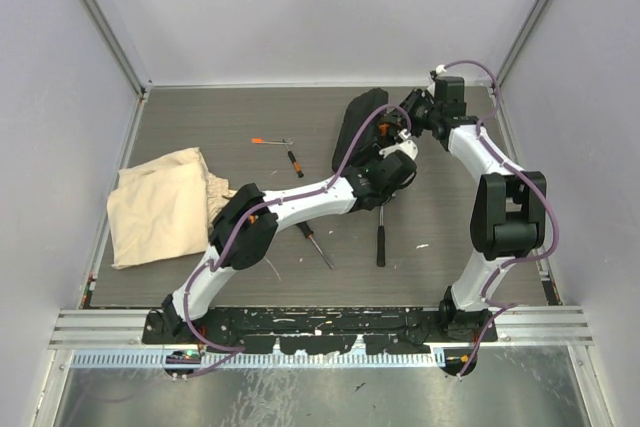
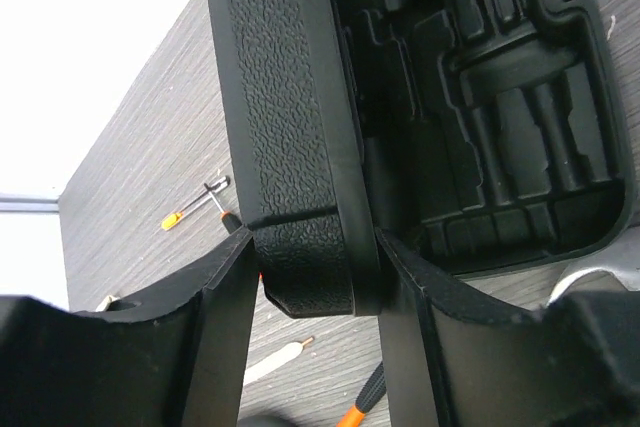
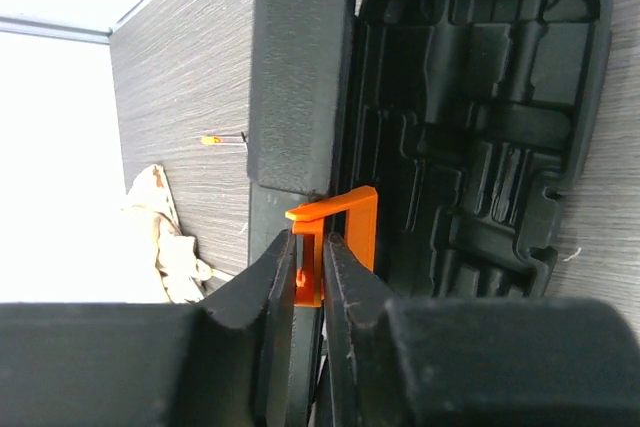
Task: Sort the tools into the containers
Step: Open the storage box at the center of the board.
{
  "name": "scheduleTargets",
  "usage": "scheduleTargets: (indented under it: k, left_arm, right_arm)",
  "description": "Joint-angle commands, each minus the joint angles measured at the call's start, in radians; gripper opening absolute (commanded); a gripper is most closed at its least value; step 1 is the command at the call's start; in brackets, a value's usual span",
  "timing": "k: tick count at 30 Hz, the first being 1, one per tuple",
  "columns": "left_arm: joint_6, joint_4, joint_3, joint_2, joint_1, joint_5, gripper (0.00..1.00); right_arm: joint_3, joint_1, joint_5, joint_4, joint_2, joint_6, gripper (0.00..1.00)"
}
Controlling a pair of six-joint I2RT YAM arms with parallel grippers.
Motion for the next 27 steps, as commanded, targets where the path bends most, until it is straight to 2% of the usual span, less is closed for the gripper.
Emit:
scheduleTargets:
  k: [1, 4, 7, 13, 17, 27]
  left_arm:
    - [-0.001, 0.055, -0.01, -0.036, -0.002, -0.041, 0.49]
    - [-0.005, 0.053, -0.013, -0.043, 0.0, -0.042, 0.5]
    - [-0.007, 0.052, -0.012, -0.05, -0.001, -0.04, 0.51]
    - [-0.022, 0.02, 0.015, -0.065, 0.002, -0.028, 0.56]
    - [-0.088, -0.046, 0.053, -0.086, 0.016, 0.03, 0.58]
    - [-0.282, -0.181, 0.074, -0.174, 0.124, 0.247, 0.55]
  right_arm:
    - [0.045, -0.008, 0.016, 0.066, -0.099, 0.0, 0.29]
    - [0.022, -0.02, 0.049, 0.067, -0.146, -0.003, 0.42]
    - [-0.009, -0.037, 0.083, 0.07, -0.194, -0.01, 0.49]
    - [-0.113, -0.064, 0.175, 0.07, -0.273, -0.022, 0.51]
    - [-0.204, -0.074, 0.24, 0.07, -0.289, -0.036, 0.53]
    - [-0.295, -0.075, 0.217, 0.114, -0.204, -0.034, 0.53]
